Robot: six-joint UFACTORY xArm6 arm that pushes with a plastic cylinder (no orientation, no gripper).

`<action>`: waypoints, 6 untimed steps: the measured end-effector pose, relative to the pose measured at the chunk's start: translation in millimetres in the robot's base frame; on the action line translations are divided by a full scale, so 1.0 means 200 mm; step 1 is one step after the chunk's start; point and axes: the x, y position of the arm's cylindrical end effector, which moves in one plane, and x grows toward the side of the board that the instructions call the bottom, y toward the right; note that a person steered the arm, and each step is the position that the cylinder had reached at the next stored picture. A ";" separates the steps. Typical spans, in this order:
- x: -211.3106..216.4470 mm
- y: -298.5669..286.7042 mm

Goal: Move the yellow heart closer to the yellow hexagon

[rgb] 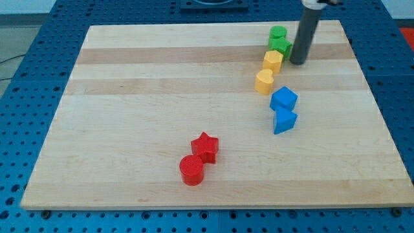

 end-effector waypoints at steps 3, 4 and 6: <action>0.25 -0.05; 0.46 0.08; 0.20 -0.23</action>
